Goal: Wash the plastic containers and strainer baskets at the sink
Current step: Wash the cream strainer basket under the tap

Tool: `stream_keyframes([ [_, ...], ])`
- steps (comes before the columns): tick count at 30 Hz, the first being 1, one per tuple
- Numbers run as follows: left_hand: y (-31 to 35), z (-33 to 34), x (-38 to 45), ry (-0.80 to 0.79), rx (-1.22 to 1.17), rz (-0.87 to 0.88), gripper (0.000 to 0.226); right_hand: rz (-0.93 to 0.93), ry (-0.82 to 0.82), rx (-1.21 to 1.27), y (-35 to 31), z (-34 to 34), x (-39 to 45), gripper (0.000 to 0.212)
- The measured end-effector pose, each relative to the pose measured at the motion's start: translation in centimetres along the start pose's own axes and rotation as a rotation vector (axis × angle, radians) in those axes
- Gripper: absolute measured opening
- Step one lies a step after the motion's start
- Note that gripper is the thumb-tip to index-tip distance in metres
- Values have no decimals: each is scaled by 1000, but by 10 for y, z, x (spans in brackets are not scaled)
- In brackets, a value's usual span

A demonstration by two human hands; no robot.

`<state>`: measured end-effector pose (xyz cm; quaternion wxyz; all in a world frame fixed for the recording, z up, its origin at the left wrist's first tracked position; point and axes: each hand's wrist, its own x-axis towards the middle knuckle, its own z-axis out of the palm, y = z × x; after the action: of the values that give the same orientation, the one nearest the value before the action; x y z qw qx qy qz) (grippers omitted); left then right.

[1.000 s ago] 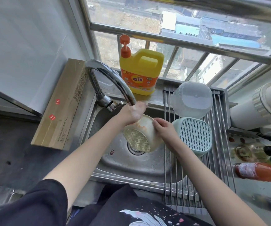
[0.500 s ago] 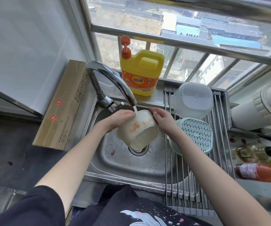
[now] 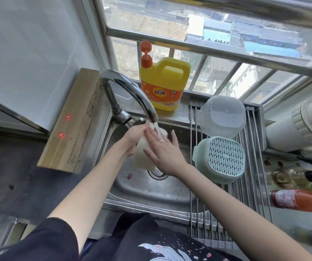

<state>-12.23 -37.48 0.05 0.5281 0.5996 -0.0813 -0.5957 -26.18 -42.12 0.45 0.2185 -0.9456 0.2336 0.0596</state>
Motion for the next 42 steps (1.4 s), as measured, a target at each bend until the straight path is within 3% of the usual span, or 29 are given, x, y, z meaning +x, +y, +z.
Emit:
stream_keyframes([
  [2,-4,0,-2,-9,28,-24,36,84,20,-10,8,7,4,58],
  [5,-11,7,-11,11,45,-37,32,523,-66,248,29,-1,24,52],
  [6,-13,10,-12,47,43,-22,29,591,-82,258,29,-5,28,52],
  [10,-7,10,1,269,61,76,26,359,22,-2,-10,5,10,57],
  [12,-1,7,4,287,34,63,32,283,67,-55,-21,14,0,58],
  [17,-18,26,-7,161,50,-31,21,693,-47,291,15,-14,36,47],
  [24,-2,25,1,245,-238,-71,28,205,252,-153,-36,14,-2,54],
  [28,-3,22,2,318,-257,-17,29,164,329,79,-23,0,15,52],
  [30,-2,18,2,361,-250,11,26,152,411,206,-26,-3,19,40],
  [32,-2,17,1,461,-63,31,28,149,370,236,-30,-4,24,33],
  [34,-1,18,-3,588,289,80,38,147,269,209,-32,-5,29,34],
  [37,4,23,-11,600,730,130,36,190,162,236,-30,-4,31,36],
  [39,2,24,-12,561,789,100,37,241,159,244,-28,-4,28,33],
  [42,2,27,-17,484,596,40,46,297,145,221,-31,-8,26,34],
])
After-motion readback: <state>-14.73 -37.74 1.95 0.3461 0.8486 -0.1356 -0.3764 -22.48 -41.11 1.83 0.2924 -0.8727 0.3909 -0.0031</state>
